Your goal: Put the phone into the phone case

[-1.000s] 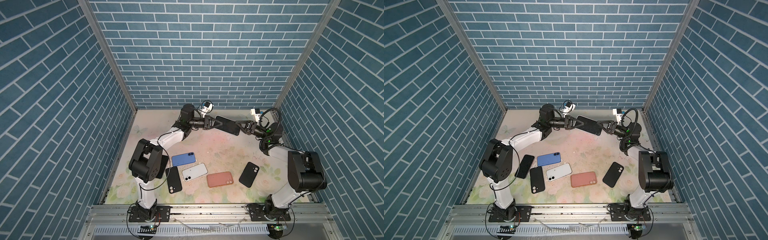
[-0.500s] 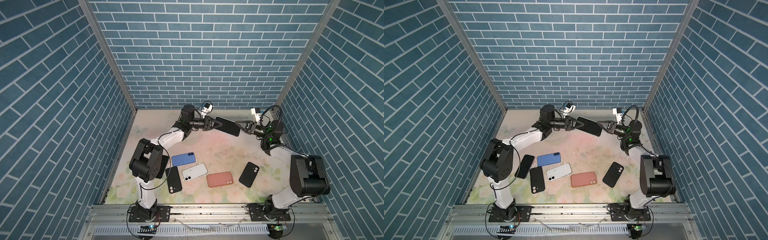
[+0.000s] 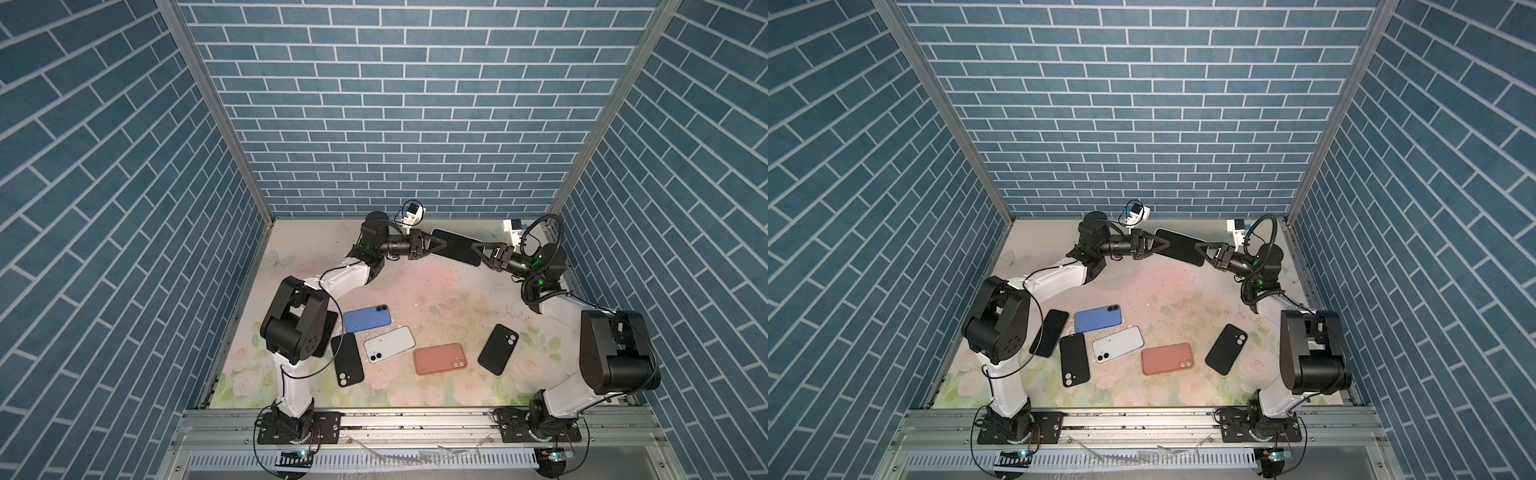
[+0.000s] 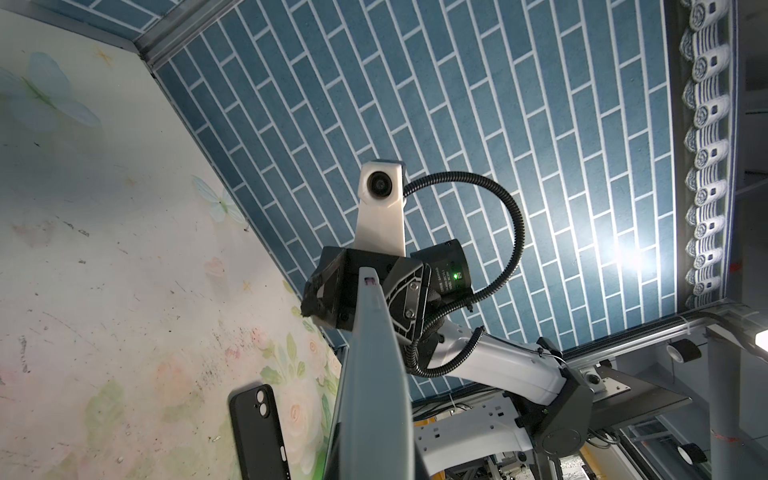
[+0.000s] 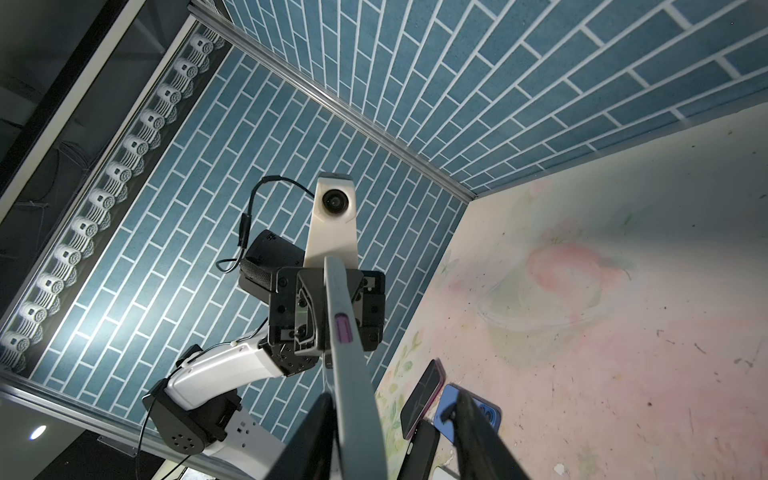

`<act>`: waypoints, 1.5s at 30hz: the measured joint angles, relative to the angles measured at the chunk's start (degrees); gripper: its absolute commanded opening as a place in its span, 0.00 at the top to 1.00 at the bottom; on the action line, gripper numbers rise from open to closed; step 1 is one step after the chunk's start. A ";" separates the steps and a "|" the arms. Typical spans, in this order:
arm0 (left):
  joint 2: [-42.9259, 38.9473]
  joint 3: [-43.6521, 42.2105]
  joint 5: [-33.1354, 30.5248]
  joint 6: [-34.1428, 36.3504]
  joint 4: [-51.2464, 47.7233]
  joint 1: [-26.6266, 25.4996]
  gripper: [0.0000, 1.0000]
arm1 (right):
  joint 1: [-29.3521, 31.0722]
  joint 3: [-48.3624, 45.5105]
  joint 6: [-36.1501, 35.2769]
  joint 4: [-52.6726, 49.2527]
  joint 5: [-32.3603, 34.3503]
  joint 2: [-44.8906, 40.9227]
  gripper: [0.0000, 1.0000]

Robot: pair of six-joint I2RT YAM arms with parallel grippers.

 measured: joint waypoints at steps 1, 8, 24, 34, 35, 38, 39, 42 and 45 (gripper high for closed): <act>0.42 0.00 -0.04 -0.57 0.79 0.00 1.00 | 0.22 -0.63 0.66 0.85 0.00 0.07 0.58; 1.79 0.00 -0.46 -2.47 3.32 0.00 1.00 | 0.72 -1.73 3.72 4.55 0.37 0.79 0.71; 1.75 -0.15 -1.29 -0.85 3.04 0.09 1.00 | 0.74 -1.53 7.87 5.44 0.11 0.94 0.71; 1.66 -0.90 -1.81 0.46 2.97 0.00 1.00 | 0.72 -0.87 5.88 0.98 0.55 0.83 0.75; 1.55 -1.11 -1.99 0.55 2.97 0.00 1.00 | 0.72 -0.61 5.70 0.76 0.59 0.83 0.79; 1.22 -1.66 -2.58 0.52 2.82 0.13 1.00 | 0.72 0.26 5.49 0.66 0.13 0.83 0.89; 1.18 -1.81 -2.58 0.44 2.78 0.28 1.00 | 0.72 0.55 5.73 0.85 -0.20 0.74 0.92; 0.74 -1.92 -2.67 0.48 2.45 0.42 0.94 | 0.83 0.85 5.99 0.72 -0.44 0.72 0.99; -0.11 -1.99 -3.28 2.38 0.13 0.42 0.81 | 0.90 0.85 5.95 0.61 -0.57 0.63 1.00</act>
